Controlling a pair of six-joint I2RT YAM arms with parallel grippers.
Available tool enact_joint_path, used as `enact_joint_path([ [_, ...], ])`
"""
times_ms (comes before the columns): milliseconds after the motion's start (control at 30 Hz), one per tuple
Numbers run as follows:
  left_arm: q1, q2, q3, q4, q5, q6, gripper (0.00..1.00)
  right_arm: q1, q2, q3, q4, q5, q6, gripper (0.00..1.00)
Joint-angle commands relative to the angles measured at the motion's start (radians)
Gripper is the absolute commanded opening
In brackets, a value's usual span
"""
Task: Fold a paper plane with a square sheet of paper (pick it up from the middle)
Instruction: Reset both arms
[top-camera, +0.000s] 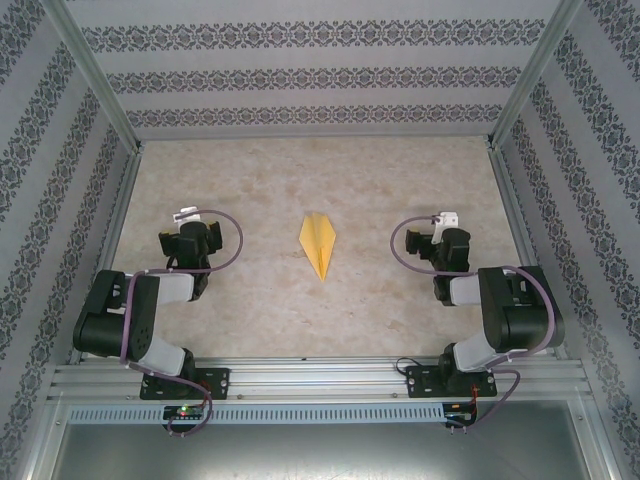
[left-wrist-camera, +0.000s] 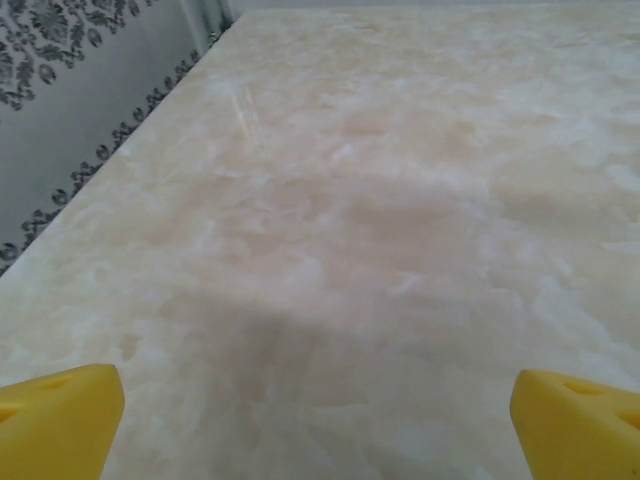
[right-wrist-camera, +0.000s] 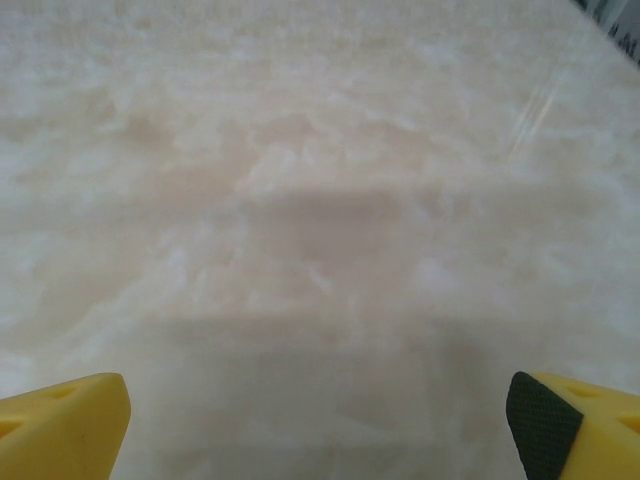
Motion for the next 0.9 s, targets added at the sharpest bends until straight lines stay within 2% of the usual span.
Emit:
enact_joint_path([
  [0, 0.03, 0.003, 0.01, 0.069, 0.117, 0.014, 1.0, 0.016, -0.02, 0.043, 0.05, 0.036, 0.011, 0.98],
  [33, 0.031, 0.004, 0.012, 0.062, 0.152, 0.025, 1.0, 0.019, -0.021, 0.042, 0.048, 0.039, 0.011, 0.98],
  [100, 0.031, 0.036, -0.035, 0.176, 0.239, 0.065, 1.0, 0.02, -0.02, 0.041, 0.054, 0.047, 0.007, 0.98],
  [133, 0.025, 0.096, -0.081, 0.354, 0.252, 0.09, 1.0, 0.023, -0.022, 0.041, 0.054, 0.053, 0.007, 0.98],
  [167, 0.024, 0.083, -0.089, 0.342, 0.256, 0.088, 1.0, 0.025, -0.021, 0.04, 0.056, 0.058, 0.007, 0.98],
  [200, 0.025, 0.038, -0.06, 0.204, 0.265, 0.078, 1.0, 0.027, -0.022, 0.039, 0.056, 0.061, 0.006, 0.98],
  [267, 0.022, 0.087, -0.042, 0.26, 0.248, 0.087, 1.0, 0.029, -0.021, 0.038, 0.059, 0.064, 0.006, 0.98],
  [300, 0.033, 0.056, -0.021, 0.156, 0.251, 0.058, 1.0, 0.03, -0.023, 0.036, 0.06, 0.069, 0.006, 0.98],
  [367, 0.052, 0.073, -0.032, 0.213, 0.26, 0.051, 1.0, 0.03, -0.019, 0.039, 0.058, 0.067, 0.006, 0.98],
  [400, 0.052, 0.058, -0.022, 0.164, 0.263, 0.047, 1.0, 0.029, -0.022, 0.039, 0.056, 0.068, 0.006, 0.98],
  [433, 0.051, 0.068, -0.032, 0.207, 0.26, 0.052, 1.0, 0.03, -0.021, 0.039, 0.056, 0.066, 0.005, 0.98],
  [700, 0.044, 0.063, -0.028, 0.188, 0.255, 0.055, 1.0, 0.038, -0.018, 0.042, 0.054, 0.072, -0.001, 0.98],
  [867, 0.045, 0.063, -0.027, 0.185, 0.256, 0.055, 1.0, 0.032, -0.021, 0.044, 0.049, 0.022, -0.013, 0.98],
])
